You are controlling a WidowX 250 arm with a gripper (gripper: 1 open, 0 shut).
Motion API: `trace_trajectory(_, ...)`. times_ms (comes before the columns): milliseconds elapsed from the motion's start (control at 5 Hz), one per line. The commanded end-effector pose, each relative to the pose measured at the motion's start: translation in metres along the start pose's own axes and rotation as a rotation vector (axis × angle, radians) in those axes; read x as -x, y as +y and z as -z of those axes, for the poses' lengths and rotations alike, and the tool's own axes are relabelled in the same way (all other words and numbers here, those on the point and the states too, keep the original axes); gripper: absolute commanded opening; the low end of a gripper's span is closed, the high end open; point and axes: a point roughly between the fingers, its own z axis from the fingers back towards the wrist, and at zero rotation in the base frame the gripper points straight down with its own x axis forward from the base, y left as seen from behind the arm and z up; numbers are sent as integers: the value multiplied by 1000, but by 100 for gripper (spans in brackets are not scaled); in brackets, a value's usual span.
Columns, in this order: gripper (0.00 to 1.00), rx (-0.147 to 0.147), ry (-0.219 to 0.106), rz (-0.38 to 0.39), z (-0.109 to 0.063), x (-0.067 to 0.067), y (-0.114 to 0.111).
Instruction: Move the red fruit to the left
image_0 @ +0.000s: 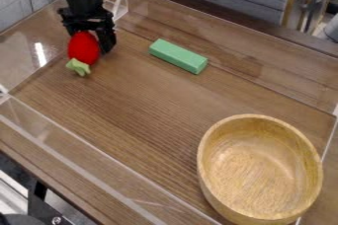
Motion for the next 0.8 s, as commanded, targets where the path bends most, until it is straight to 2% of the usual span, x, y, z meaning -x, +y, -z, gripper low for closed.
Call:
trace_trajectory(0,100,-1,-27,19,-8,-7,-5)
trace_trajectory(200,100,12,-39,-2,-27,-8,-14)
trace_trajectory(600,100,39,-68,-11,-51,-16,-38)
